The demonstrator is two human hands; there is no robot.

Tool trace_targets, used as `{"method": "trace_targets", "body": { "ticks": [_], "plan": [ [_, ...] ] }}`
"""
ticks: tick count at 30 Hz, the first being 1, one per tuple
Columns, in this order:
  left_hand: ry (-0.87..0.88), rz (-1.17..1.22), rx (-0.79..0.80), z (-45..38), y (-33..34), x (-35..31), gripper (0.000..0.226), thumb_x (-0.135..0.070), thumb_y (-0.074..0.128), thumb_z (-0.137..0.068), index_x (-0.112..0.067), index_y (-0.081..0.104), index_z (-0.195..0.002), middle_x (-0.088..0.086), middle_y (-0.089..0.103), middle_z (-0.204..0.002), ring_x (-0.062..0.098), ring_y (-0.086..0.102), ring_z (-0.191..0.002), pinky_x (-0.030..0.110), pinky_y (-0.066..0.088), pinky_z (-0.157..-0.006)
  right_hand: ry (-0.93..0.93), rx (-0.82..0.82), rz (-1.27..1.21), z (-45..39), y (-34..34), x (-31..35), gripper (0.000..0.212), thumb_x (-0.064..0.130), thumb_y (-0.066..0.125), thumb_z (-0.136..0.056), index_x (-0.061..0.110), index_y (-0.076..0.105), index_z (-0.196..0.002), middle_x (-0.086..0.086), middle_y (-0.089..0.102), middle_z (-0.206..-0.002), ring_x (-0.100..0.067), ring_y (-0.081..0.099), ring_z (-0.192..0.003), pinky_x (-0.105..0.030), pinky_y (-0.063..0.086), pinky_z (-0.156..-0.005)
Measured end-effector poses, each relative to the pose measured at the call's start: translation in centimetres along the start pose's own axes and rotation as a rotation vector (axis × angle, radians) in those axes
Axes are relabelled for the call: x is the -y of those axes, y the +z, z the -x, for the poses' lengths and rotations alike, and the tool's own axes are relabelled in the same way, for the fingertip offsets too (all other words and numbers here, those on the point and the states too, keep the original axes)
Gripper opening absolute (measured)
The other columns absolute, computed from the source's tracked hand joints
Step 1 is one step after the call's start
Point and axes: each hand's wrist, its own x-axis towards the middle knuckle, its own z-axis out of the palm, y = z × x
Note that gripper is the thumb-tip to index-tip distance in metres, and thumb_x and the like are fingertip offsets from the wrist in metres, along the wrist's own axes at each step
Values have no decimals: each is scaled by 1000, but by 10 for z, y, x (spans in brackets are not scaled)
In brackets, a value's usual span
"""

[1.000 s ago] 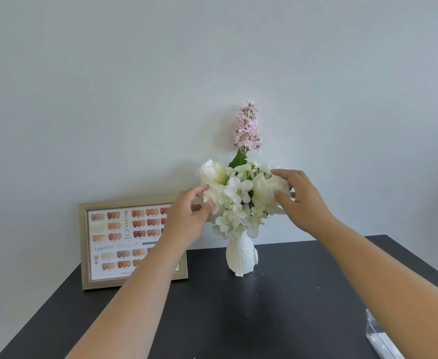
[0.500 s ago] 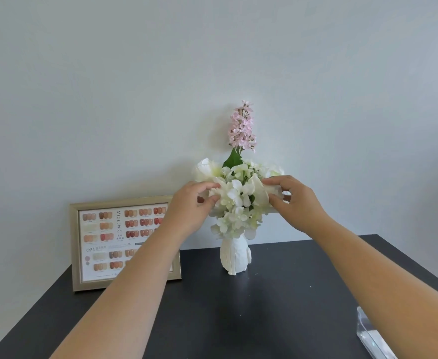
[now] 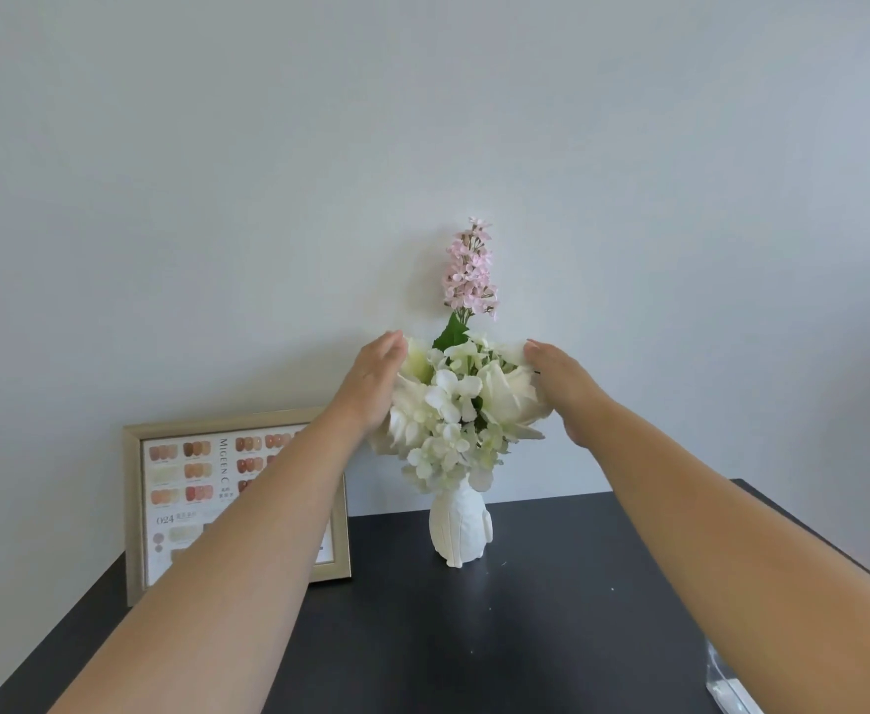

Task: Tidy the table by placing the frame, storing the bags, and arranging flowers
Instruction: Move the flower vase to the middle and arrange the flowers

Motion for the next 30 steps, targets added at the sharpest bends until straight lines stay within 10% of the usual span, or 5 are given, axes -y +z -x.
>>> {"method": "trace_targets", "body": {
  "ticks": [12,18,23,30],
  "plan": [
    [66,1,29,20,-2,5,66,-64,23,-98,-28,37,-151,-9,35,-157,-3,31,-132,16,21,-101,-136,26,236,-15,-2,22,18,26,47,-94,29,65,-97,9,58,-102,-14,53,-95,-28,42,-82],
    [61,99,-1,35,-1,11,61,-61,25,-100,-32,28,-154,-12,24,-161,1,20,-145,25,15,-115,-135,-59,426,-45,12,74,42,32,60,-85,1,65,-112,-20,62,-122,-34,58,-113,-42,49,-95],
    [61,112,16,38,-4,8,60,-60,25,-100,-33,28,-154,-15,25,-160,-2,21,-143,24,15,-116,-2,26,519,-58,39,87,25,27,67,-78,6,54,-78,-5,50,-75,-18,48,-62,-27,39,-53],
    [88,89,35,41,-4,5,57,-57,26,-102,-34,27,-154,-19,26,-158,-6,22,-142,24,16,-117,12,48,516,-76,57,86,19,19,74,-79,4,63,-80,-2,66,-81,-17,55,-65,-24,44,-56]
  ]
}}
